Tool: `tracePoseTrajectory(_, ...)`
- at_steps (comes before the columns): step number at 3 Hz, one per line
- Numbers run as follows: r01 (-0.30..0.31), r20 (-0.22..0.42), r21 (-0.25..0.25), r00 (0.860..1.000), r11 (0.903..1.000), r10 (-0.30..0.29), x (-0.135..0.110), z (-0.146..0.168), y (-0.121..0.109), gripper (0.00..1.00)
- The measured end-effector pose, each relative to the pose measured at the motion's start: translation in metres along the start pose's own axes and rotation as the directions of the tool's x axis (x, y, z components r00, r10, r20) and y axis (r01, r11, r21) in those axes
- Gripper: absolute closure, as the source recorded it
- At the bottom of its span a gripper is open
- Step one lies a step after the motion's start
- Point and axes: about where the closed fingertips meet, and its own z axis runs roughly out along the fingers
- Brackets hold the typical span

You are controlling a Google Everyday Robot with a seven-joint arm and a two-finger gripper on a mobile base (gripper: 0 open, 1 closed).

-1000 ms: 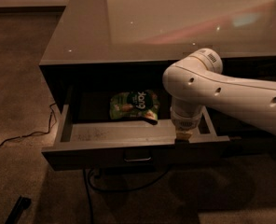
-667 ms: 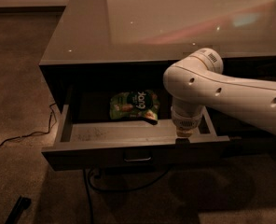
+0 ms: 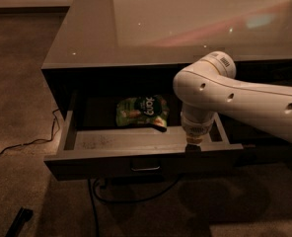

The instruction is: Open top drawer

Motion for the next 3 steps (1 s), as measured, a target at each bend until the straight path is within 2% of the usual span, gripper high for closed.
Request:
tracePoseTrajectory(2,0.017,0.055,0.083,0.998,0.9964,-0.022,-0.01,-0.001,-0.02,1.0)
tracePoseTrajectory(3,0.039,0.083,0.098,0.995,0.9944,-0.047,-0.023,0.004,-0.031,1.0)
